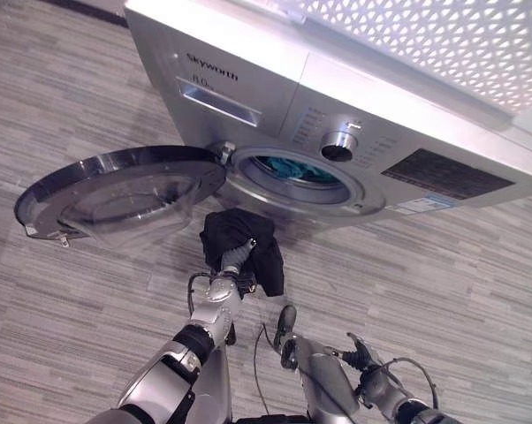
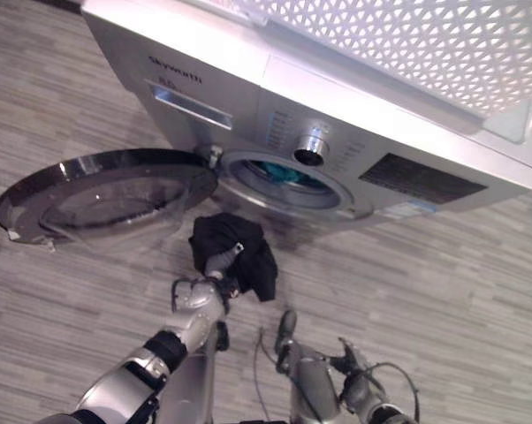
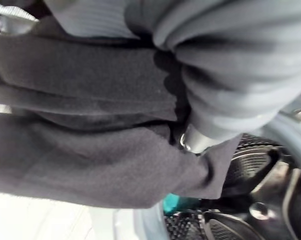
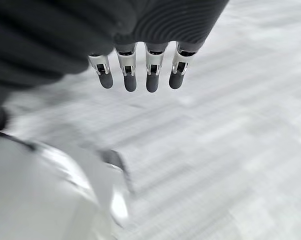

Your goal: Grab the laundry basket,head to the washer,open it,put in the laundry and shut it.

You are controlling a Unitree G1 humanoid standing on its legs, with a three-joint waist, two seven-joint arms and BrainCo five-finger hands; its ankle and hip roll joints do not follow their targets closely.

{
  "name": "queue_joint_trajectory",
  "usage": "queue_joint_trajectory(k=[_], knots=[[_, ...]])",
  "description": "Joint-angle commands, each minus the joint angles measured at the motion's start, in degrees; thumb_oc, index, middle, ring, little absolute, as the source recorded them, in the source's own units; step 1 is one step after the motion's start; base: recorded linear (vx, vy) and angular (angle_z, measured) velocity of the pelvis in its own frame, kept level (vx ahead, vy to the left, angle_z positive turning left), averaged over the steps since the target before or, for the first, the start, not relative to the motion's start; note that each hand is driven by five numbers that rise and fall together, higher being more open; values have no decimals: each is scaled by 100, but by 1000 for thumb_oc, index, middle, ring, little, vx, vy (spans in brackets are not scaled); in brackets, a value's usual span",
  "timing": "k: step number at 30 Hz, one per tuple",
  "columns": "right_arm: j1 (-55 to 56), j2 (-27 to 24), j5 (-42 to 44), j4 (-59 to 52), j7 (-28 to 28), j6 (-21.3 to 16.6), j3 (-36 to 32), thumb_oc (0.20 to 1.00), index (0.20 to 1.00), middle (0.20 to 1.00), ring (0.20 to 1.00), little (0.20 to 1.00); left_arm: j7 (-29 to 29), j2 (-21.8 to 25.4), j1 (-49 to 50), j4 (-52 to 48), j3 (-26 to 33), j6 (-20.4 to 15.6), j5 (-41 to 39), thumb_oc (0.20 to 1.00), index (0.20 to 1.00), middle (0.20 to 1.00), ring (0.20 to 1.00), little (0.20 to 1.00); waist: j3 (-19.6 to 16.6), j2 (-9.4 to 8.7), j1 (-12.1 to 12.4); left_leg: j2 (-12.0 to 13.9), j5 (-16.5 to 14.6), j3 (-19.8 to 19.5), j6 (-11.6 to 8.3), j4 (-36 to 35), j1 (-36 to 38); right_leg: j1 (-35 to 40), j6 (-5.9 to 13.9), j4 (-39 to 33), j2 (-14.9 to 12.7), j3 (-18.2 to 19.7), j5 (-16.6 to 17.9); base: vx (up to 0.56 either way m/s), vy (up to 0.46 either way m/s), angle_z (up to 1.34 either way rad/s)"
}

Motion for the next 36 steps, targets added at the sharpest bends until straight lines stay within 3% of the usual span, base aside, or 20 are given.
queue_joint_trajectory(k=[1, 5, 6, 11, 16, 17, 18, 22, 23, 24, 26, 30, 33, 34, 36], knots=[[223, 155, 779, -263, 51, 72, 179, 1000, 1000, 1000, 1000, 1000, 56, -656, -573, 72, -53, -121, -159, 200, 200, 200, 200, 200, -109, 201, -100, -6, -87, 294, -121, 97, -691, -758, -437, 729, -190, -73, -383, -49, 15, -4], [-38, 163, 650, -642, 4, 7, 517, 1000, 1000, 1000, 1000, 1000, 191, -752, -1282, 376, 177, -168, -260, 200, 200, 200, 200, 200, -12, 100, -165, -15, -108, 270, -106, 158, -988, -1127, -416, 886, -214, 27, -361, -8, 18, -12], [-114, 108, 595, -1036, -66, -61, 624, 1000, 1000, 1000, 1000, 1000, 316, -697, -1842, 435, 407, -226, -324, 200, 200, 200, 200, 200, 80, -12, -250, -25, -158, 225, -84, 203, -1146, -1336, -410, 982, -216, 78, -346, 19, 9, -23], [-216, 51, 662, -1814, -223, -190, 683, 1000, 1000, 1000, 1000, 1000, 608, -474, -2843, 438, 902, -405, -458, 200, 200, 200, 200, 200, 184, -152, -466, -51, -302, 112, -35, 410, -1672, -1917, -431, 1232, -236, 131, -357, 51, 4, -4], [-241, 153, 585, -1748, -240, -165, 694, 1000, 1000, 1000, 1000, 1000, 772, -366, -3065, 219, 1165, -591, -581, 200, 200, 200, 200, 200, 109, -191, -508, -184, -489, 14, 27, 473, -1891, -1983, -349, 1050, -250, 234, -282, 123, 46, -2], [-250, 193, 609, -1567, -235, -147, 625, 1000, 1000, 1000, 1000, 1000, 838, -410, -2913, -17, 1191, -663, -593, 200, 200, 200, 200, 200, 41, -192, -472, -321, -630, -67, 94, 515, -1912, -1899, -280, 968, -264, 291, -249, 147, 126, -1], [-255, 198, 621, -1500, -238, -141, 596, 1000, 1000, 1000, 1000, 1000, 834, -452, -2850, -106, 1171, -675, -614, 200, 200, 200, 200, 200, 43, -189, -460, -384, -703, -103, 140, 528, -1882, -1919, -249, 1073, -285, 326, -205, 179, 222, -5], [-385, 138, 777, -1514, -262, -175, 683, 1000, 1000, 1000, 1000, 1000, 991, -385, -2881, -219, 1146, -682, -612, 200, 200, 200, 200, 200, 206, -277, -482, -555, -1091, -251, 514, 708, -1649, -2643, -174, 2757, -328, 712, 163, 100, 230, -9], [-392, 136, 779, -1514, -264, -175, 687, 1000, 1000, 1000, 1000, 1000, 990, -380, -2887, -218, 1150, -682, -613, 200, 200, 200, 200, 200, 205, -287, -481, -559, -1105, -237, 522, 725, -1663, -2670, -165, 2789, -336, 732, 155, 146, 122, -31], [-453, 108, 803, -1626, -353, -218, 712, 1000, 1000, 1000, 1000, 1000, 1041, -375, -2832, -222, 1217, -741, -651, 200, 200, 200, 200, 200, 206, -219, -519, -555, -1211, -269, 540, 792, -1589, -3228, -190, 2892, -133, 1047, 103, 152, 54, -31], [-492, 91, 812, -1765, -356, -217, 787, 1000, 1000, 1000, 1000, 1000, 990, -468, -2891, -159, 1259, -801, -659, 200, 200, 200, 200, 200, 206, -180, -638, -612, -1277, -262, 508, 843, -1563, -3544, -155, 2325, -26, 1317, 207, 169, 26, -25], [-597, 53, 839, -1962, -312, -216, 790, 1000, 1000, 1000, 1000, 1000, 916, -542, -3141, 65, 1456, -975, -684, 200, 200, 200, 200, 200, 206, 39, -905, -774, -1590, -330, 386, 799, -1299, -4014, 257, 259, -77, 2195, 1196, 182, -44, 11], [-523, -13, 711, -1927, -238, -173, 795, 1000, 1000, 1000, 1000, 1000, 847, -573, -3217, 158, 1603, -1022, -718, 200, 200, 200, 200, 200, 206, 55, -1006, -790, -1749, -342, 339, 1047, -1204, -4018, 343, -529, -266, 2188, 1586, 178, -104, 21], [-443, -25, 684, -1846, -217, -167, 784, 1000, 1000, 1000, 1000, 1000, 791, -647, -3145, 180, 1591, -1008, -736, 200, 200, 200, 200, 200, 206, 20, -984, -846, -1860, -362, 301, 1311, -1173, -3680, 345, -807, -426, 1975, 1607, 158, -161, 40], [-398, -6, 721, -1706, -196, -171, 674, 1000, 1000, 1000, 1000, 1000, 737, -791, -3006, 155, 1546, -1065, -818, 200, 200, 200, 200, 200, 206, 26, -1010, -1004, -1965, -358, 331, 1562, -1161, -3313, 428, -966, -558, 1908, 1787, 149, -151, 38]])
